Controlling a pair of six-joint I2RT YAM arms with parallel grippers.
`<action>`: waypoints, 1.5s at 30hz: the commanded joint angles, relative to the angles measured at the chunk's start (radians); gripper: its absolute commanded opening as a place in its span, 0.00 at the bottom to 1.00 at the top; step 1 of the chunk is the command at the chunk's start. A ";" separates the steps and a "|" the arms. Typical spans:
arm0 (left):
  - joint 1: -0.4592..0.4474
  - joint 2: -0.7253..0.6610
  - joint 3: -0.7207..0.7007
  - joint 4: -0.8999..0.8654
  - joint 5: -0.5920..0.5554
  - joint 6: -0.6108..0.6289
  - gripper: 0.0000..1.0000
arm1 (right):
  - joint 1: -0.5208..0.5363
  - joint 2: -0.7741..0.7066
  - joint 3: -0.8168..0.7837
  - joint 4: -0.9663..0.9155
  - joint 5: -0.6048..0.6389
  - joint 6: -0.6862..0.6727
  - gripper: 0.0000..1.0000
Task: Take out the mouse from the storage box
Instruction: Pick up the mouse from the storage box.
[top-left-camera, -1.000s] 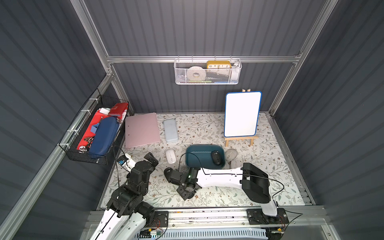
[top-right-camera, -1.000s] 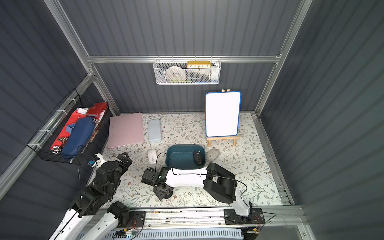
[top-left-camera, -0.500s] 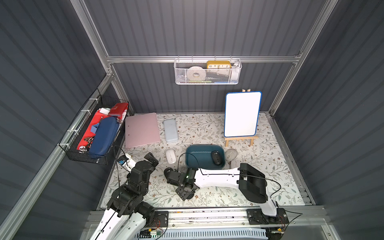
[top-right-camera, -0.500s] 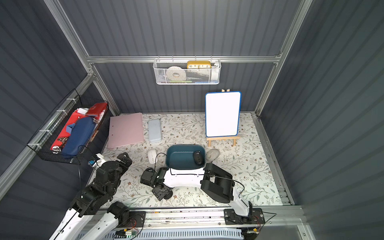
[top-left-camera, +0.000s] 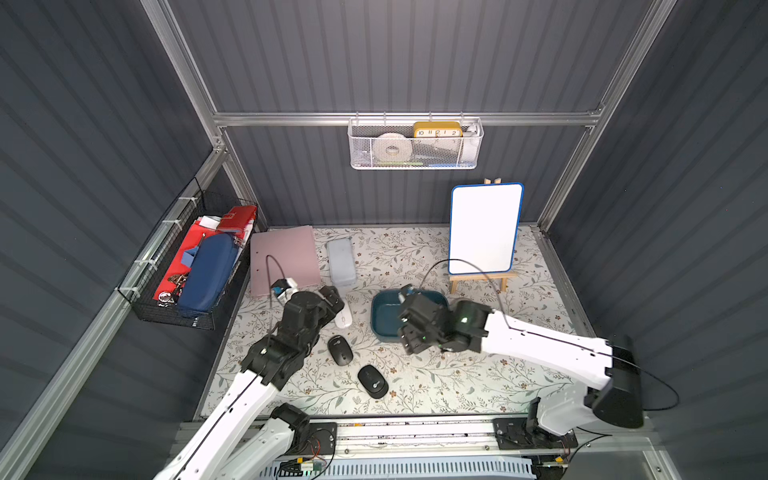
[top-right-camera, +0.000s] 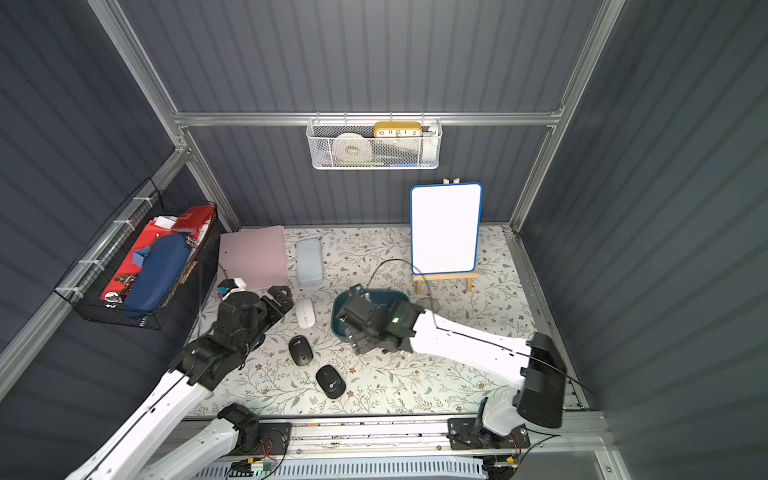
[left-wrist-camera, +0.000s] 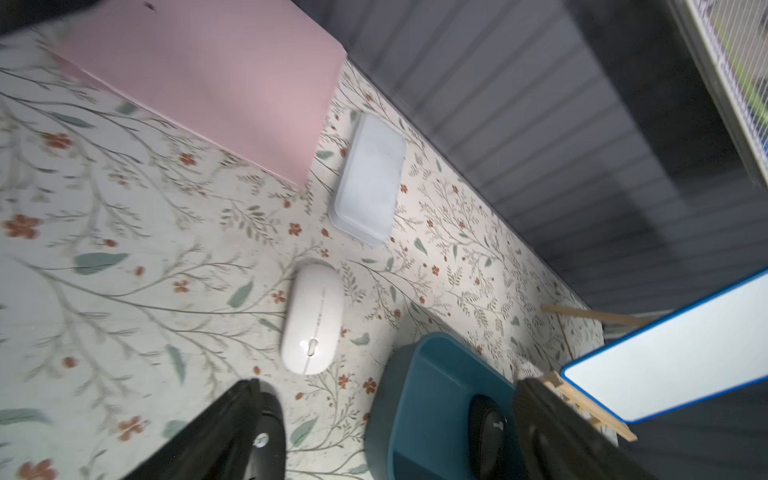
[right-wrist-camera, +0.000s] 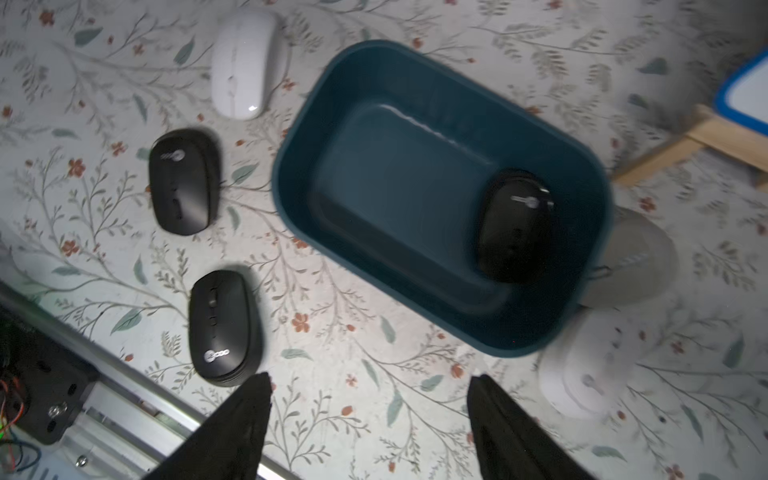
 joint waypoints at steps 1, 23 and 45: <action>-0.021 0.170 0.037 0.158 0.222 0.052 0.99 | -0.070 -0.101 -0.115 0.033 0.059 0.045 0.80; -0.352 1.022 0.572 0.092 0.306 0.145 0.99 | -0.274 -0.453 -0.425 0.092 0.125 0.233 0.80; -0.414 1.281 0.805 -0.106 0.135 0.106 0.91 | -0.274 -0.598 -0.533 0.172 0.085 0.239 0.80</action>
